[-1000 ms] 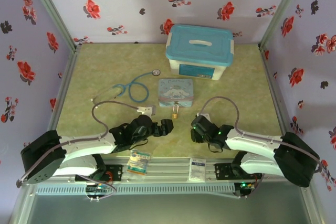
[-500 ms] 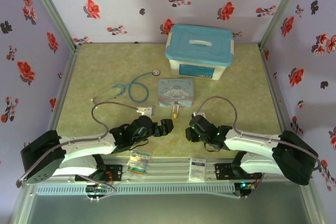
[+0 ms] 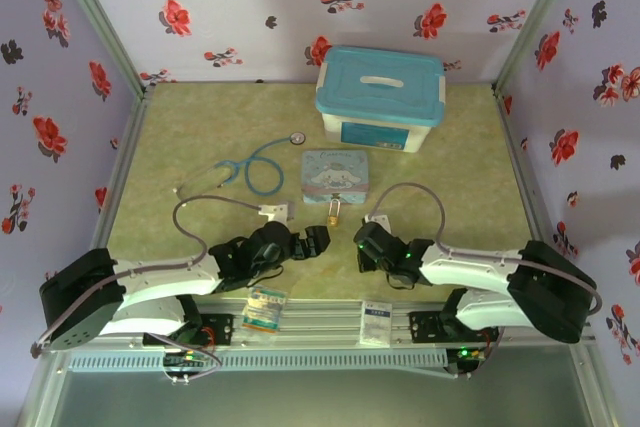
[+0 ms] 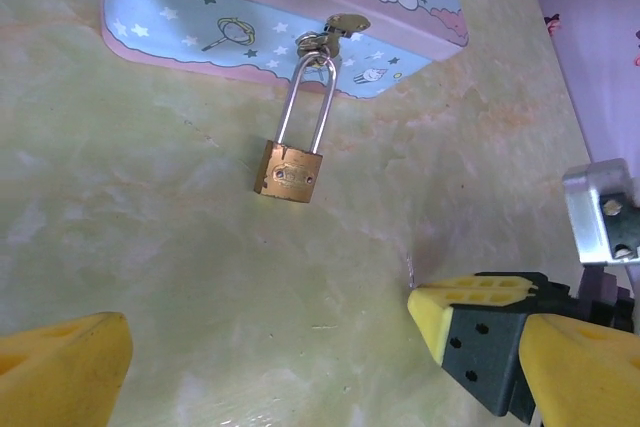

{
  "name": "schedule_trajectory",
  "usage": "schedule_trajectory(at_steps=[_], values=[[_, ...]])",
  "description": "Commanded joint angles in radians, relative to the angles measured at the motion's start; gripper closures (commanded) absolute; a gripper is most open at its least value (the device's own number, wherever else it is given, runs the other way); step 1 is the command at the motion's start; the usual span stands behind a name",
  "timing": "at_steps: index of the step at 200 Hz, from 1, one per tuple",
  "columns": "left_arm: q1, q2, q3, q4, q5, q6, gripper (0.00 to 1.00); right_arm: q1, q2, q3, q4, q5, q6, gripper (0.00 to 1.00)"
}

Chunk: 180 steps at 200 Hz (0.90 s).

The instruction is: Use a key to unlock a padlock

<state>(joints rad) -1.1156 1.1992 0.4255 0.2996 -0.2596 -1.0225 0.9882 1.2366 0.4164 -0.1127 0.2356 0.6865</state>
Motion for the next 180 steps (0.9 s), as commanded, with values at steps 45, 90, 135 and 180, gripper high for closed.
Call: schedule_trajectory(at_steps=[45, 90, 135, 180], values=[[-0.037, 0.04, -0.003, 0.117, -0.044, -0.046, 0.04, 0.002, -0.179, -0.067, -0.064, -0.041, -0.045, 1.0], [-0.102, 0.142, 0.017, 0.254, -0.083, -0.143, 0.11, -0.009, -0.359, -0.121, -0.034, -0.156, -0.101, 1.0], [-0.147, 0.238, 0.085, 0.273, -0.083, -0.252, 0.17, -0.007, -0.505, -0.153, -0.003, -0.249, -0.156, 1.0], [-0.175, 0.332, -0.008, 0.619, -0.122, -0.529, 0.16, 0.007, -0.535, -0.156, 0.103, -0.281, -0.152, 1.0]])
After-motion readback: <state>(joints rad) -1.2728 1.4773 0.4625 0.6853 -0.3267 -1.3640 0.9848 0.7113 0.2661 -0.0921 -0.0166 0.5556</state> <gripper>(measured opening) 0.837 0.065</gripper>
